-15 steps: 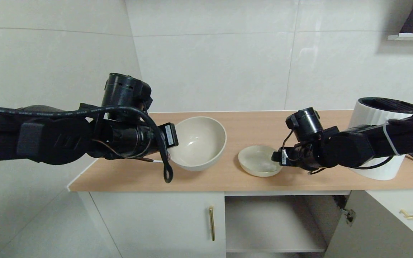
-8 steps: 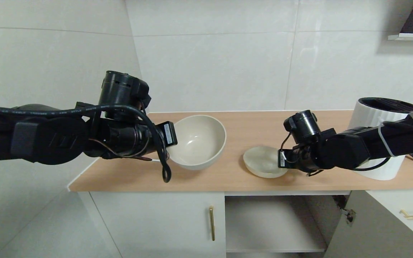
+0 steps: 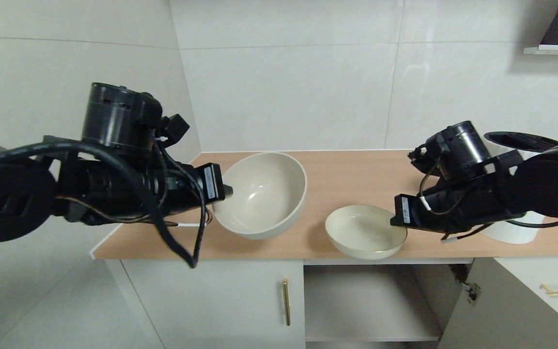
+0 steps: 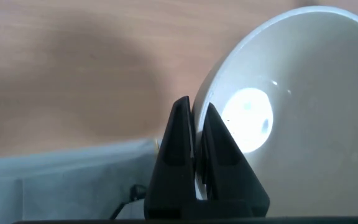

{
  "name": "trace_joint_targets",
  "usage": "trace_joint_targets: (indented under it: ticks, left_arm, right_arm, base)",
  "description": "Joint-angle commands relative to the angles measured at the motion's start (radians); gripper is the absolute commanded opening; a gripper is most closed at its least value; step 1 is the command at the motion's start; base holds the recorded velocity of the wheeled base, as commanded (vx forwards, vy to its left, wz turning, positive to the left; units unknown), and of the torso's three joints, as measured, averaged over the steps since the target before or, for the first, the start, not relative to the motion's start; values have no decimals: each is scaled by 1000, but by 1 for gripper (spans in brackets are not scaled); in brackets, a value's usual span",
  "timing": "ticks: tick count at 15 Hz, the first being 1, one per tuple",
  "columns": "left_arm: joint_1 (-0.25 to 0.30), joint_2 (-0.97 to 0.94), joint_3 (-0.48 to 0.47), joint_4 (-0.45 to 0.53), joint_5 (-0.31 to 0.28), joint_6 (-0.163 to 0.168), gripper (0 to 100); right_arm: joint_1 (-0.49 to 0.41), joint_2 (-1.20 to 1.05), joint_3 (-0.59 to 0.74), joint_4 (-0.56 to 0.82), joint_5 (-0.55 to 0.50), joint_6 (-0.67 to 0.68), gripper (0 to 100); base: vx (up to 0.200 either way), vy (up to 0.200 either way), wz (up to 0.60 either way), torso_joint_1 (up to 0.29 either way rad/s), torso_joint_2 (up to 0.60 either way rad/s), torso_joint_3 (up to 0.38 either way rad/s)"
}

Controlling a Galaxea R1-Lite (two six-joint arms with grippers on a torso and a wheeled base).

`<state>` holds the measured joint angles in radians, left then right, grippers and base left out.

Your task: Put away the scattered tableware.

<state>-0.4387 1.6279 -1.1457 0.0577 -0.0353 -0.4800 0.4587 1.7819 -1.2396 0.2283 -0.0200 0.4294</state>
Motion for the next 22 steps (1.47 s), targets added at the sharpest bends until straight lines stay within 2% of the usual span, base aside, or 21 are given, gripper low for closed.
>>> trace_joint_targets:
  ticks: [1,3,8,10,19,22]
  left_arm:
    - [0,-109,75,1,-25,24,0]
    - [-2,-168,149,-1,-21,18,0]
    - [-6,-203,213,-1,-20,14,0]
    - [-8,-198,213,1,-21,11,0]
    - [-34,-192,230,1,-25,18,0]
    - [-66,-163,250,5,-31,32,0]
  right_arm:
    - [3,-141,58,9,28,2,0]
    - [3,-207,137,9,32,5,0]
    - [3,-291,292,-4,48,-1,0]
    - [0,-291,318,-53,38,-3,0]
    - [-8,-288,347,-67,35,-41,0]
    - [-8,-276,367,-73,37,-95,0]
  base:
    - [0,0,0,0,0,0]
    - [0,0,0,0,0,0]
    - [-40,0,0,0,0,0]
    - [-200,0,0,7,-2,2]
    - [0,0,0,0,0,0]
    - [0,0,0,0,0,0]
